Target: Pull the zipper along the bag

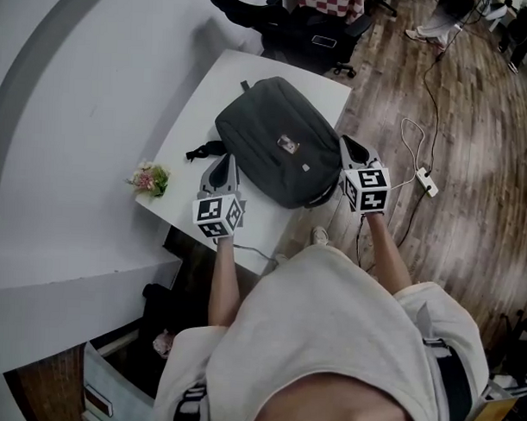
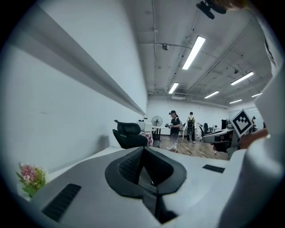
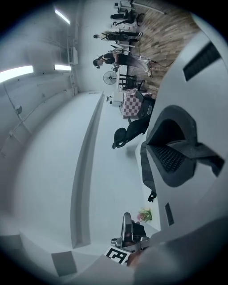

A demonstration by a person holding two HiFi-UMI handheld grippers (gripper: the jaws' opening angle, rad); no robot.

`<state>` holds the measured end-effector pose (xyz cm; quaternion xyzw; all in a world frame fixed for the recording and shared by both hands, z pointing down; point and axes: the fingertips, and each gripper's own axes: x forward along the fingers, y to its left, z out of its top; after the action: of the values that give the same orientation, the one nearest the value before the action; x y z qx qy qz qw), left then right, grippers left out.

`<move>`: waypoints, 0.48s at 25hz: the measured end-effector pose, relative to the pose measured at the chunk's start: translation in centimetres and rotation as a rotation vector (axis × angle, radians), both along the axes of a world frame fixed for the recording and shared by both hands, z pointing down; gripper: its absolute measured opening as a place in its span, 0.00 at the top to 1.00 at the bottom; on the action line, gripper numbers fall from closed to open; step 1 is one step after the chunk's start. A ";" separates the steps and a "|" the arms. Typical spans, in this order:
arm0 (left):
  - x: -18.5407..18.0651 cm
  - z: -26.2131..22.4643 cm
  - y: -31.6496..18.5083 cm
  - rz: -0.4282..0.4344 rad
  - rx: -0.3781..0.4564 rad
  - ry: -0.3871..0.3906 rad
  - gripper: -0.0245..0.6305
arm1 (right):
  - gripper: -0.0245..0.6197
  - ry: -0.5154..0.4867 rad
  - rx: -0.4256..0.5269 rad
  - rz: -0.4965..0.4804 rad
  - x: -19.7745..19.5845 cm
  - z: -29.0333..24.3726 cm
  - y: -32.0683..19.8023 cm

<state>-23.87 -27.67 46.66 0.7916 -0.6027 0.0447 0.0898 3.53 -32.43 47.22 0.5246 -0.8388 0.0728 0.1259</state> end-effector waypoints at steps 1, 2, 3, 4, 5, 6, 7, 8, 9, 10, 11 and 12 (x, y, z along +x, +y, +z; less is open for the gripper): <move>-0.2 -0.3 -0.1 -0.006 0.006 -0.001 0.92 | 0.94 0.001 0.012 -0.003 0.0 -0.4 -0.1; -0.3 -0.5 -0.1 -0.011 0.012 -0.002 0.92 | 0.94 0.002 0.022 -0.005 0.0 -0.8 -0.1; -0.4 -0.7 -0.2 -0.014 0.017 -0.005 0.92 | 0.94 0.001 0.030 -0.007 0.0 -1.2 -0.1; -0.4 -0.8 -0.3 -0.015 0.020 -0.012 0.92 | 0.94 -0.001 0.037 -0.008 -0.1 -1.5 -0.2; -0.3 -0.9 -0.4 -0.013 0.023 -0.020 0.92 | 0.94 -0.002 0.043 -0.009 -0.1 -1.8 -0.3; -0.2 -1.0 -0.5 -0.011 0.025 -0.027 0.92 | 0.94 -0.002 0.049 -0.011 -0.1 -2.1 -0.4; 0.0 -1.0 -0.4 -0.009 0.027 -0.031 0.92 | 0.94 -0.001 0.052 -0.012 -0.1 -2.3 -0.4; 0.1 -1.1 -0.4 -0.007 0.028 -0.033 0.92 | 0.94 0.000 0.054 -0.013 -0.2 -2.5 -0.4; 0.2 -1.2 -0.5 -0.005 0.029 -0.036 0.92 | 0.94 0.001 0.055 -0.013 -0.2 -2.6 -0.5; 0.3 -1.2 -0.6 -0.002 0.029 -0.039 0.92 | 0.94 0.000 0.056 -0.012 -0.2 -2.7 -0.5; 0.5 -1.2 -0.7 0.001 0.029 -0.042 0.92 | 0.94 -0.001 0.056 -0.011 -0.1 -2.7 -0.6; 0.6 -1.3 -0.7 0.002 0.029 -0.042 0.92 | 0.94 -0.002 0.054 -0.011 -0.1 -2.7 -0.6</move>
<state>-23.31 -28.37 45.40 0.7923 -0.6043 0.0528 0.0654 3.44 -33.01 44.53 0.5232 -0.8434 0.0499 0.1113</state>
